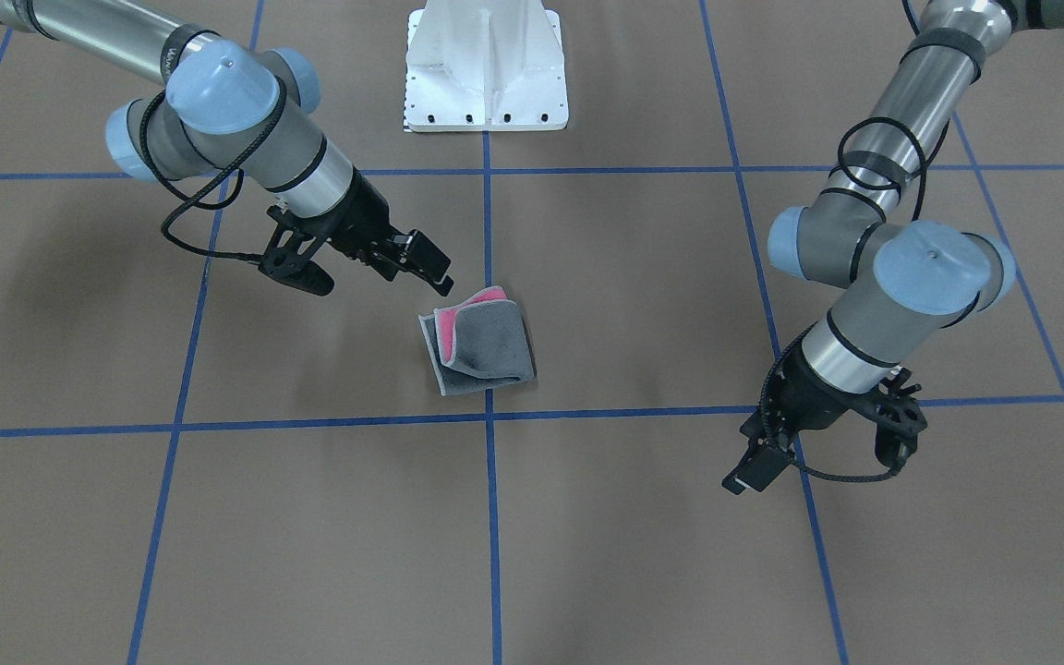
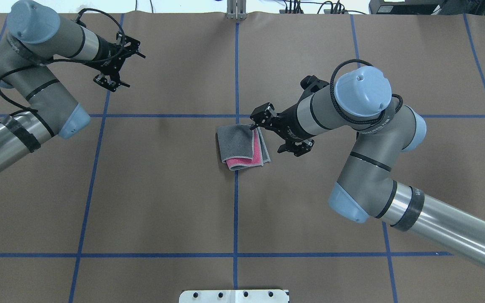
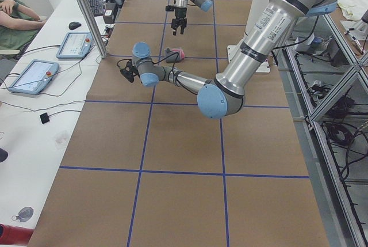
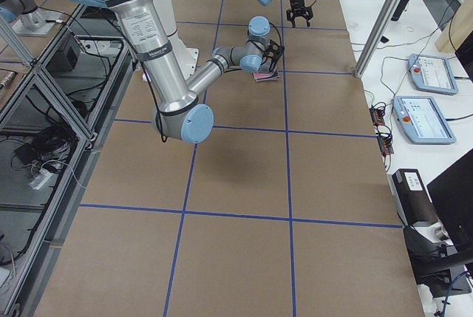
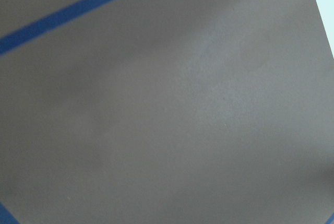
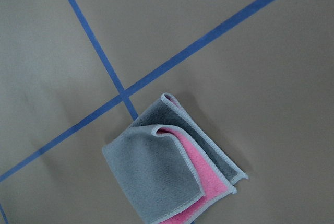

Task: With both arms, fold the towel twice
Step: 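Lower the right gripper onto the folded towel's edge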

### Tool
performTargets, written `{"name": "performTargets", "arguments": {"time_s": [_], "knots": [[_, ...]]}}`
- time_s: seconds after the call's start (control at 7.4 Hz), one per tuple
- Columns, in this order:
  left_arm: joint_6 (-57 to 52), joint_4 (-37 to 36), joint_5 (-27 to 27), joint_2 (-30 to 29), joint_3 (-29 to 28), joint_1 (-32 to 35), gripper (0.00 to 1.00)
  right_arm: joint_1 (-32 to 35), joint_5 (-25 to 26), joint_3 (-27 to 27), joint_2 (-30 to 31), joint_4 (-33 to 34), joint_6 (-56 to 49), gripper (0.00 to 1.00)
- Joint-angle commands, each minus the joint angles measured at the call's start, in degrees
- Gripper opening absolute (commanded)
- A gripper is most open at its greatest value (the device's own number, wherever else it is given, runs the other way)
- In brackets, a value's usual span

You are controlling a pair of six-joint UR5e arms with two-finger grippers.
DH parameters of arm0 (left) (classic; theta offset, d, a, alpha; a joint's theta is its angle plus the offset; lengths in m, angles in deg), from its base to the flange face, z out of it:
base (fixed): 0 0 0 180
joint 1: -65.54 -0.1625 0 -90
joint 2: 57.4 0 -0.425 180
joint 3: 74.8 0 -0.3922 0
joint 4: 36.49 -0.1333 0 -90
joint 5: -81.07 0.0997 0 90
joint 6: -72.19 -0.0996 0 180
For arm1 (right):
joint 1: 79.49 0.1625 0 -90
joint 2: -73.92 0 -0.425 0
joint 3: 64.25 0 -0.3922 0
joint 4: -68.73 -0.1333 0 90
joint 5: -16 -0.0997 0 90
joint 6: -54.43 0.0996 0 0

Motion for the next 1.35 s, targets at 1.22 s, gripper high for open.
{"name": "performTargets", "arguments": {"time_s": [1.22], "knots": [[-4.1, 0.5, -3.0, 1.1, -0.3, 2.1, 0.99, -6.3, 8.7, 9.7, -5.1, 0.0, -0.2, 0.64]]}}
